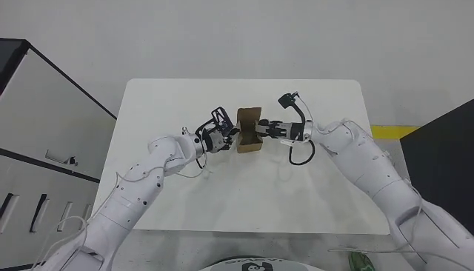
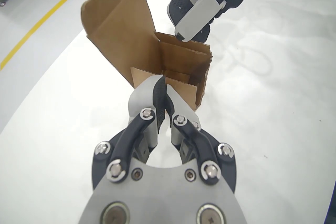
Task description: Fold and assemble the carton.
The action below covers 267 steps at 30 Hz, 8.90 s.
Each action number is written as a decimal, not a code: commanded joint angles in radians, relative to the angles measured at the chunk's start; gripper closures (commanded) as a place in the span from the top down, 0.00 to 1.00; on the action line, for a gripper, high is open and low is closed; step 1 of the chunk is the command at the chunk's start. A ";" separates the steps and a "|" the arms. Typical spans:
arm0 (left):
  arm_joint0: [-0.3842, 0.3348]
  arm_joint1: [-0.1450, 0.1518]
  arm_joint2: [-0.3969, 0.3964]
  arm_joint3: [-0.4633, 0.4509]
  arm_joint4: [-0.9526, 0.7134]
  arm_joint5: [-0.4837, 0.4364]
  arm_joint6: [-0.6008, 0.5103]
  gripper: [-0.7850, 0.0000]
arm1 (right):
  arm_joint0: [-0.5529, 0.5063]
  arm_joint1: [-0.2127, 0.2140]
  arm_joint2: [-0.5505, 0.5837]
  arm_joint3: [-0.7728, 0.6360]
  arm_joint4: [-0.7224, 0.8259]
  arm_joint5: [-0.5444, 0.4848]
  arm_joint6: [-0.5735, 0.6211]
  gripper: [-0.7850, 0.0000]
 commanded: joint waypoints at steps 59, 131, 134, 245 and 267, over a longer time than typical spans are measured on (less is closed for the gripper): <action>-0.048 -0.032 0.071 0.013 0.073 0.009 0.005 0.00 | -0.092 -0.003 0.100 -0.101 -0.157 0.098 -0.066 0.00; -0.046 -0.048 0.065 0.031 0.091 0.011 0.034 0.00 | -0.117 -0.026 0.140 -0.130 -0.231 0.139 -0.063 0.00; -0.042 -0.047 0.061 0.021 0.093 0.008 0.038 0.00 | -0.124 -0.023 0.148 -0.140 -0.236 0.128 -0.065 0.00; 0.116 -0.017 -0.043 -0.070 0.158 0.050 0.151 1.00 | 0.084 -0.089 0.175 0.154 0.402 0.029 0.214 1.00; 0.048 -0.050 0.008 0.075 0.209 0.251 0.161 1.00 | 0.237 -0.230 0.021 0.455 0.455 -0.091 0.225 1.00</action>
